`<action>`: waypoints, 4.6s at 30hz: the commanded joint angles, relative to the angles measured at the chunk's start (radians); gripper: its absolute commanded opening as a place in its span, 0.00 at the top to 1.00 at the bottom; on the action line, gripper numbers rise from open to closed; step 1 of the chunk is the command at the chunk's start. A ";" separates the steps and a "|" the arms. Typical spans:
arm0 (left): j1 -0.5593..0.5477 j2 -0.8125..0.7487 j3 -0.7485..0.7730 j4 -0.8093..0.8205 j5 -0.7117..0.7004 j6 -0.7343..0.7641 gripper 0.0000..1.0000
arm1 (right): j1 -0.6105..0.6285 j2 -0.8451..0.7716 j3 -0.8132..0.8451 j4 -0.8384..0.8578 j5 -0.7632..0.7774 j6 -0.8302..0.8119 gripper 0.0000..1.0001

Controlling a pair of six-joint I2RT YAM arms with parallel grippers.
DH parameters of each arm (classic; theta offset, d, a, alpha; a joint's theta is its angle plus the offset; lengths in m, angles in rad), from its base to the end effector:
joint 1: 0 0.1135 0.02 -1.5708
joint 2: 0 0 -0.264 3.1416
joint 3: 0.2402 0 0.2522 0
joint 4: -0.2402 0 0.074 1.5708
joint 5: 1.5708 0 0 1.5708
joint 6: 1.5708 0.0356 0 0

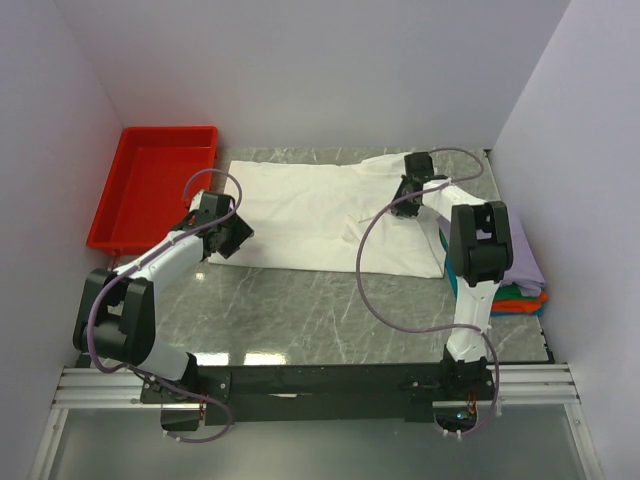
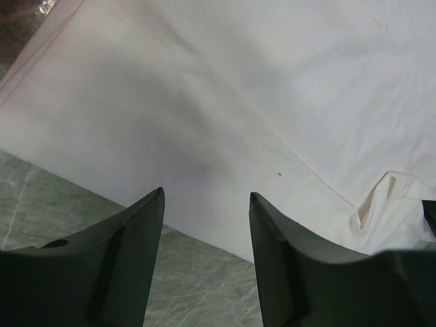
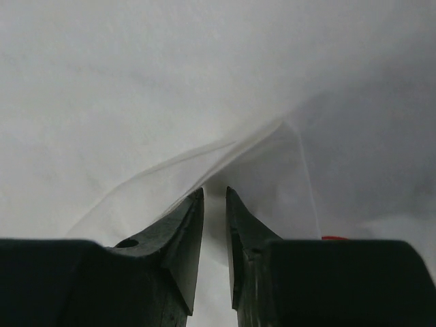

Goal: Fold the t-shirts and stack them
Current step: Fold the tshirt

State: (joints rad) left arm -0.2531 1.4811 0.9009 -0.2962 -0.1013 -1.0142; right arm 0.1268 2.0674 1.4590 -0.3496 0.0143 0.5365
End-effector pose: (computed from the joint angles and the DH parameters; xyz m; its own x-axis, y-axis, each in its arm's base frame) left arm 0.2953 -0.0727 0.2083 -0.5514 -0.7299 -0.4041 -0.5331 0.6808 -0.5023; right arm 0.4406 0.0557 0.1652 -0.7579 0.4186 -0.5003 0.3131 0.9063 0.2839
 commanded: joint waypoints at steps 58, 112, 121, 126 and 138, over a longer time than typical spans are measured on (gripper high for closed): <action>-0.002 0.013 0.061 0.020 0.021 0.016 0.42 | 0.115 0.160 0.307 -0.138 0.041 -0.084 0.65; 0.052 0.116 0.020 0.085 0.003 -0.044 0.43 | -0.112 0.223 0.403 -0.236 -0.134 -0.055 0.58; 0.052 0.113 0.020 0.083 0.006 -0.038 0.43 | -0.108 0.249 0.443 -0.244 -0.183 -0.050 0.80; 0.051 0.114 0.020 0.083 0.009 -0.038 0.43 | -0.108 0.254 0.474 -0.247 -0.188 -0.053 0.93; 0.052 0.117 0.016 0.085 0.008 -0.037 0.43 | -0.110 0.280 0.563 -0.278 -0.162 -0.070 1.00</action>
State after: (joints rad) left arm -0.2005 1.5887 0.9199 -0.2436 -0.1013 -1.0592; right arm 0.0132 2.3173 1.9587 -0.6182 -0.1658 0.4808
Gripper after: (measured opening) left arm 0.570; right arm 0.008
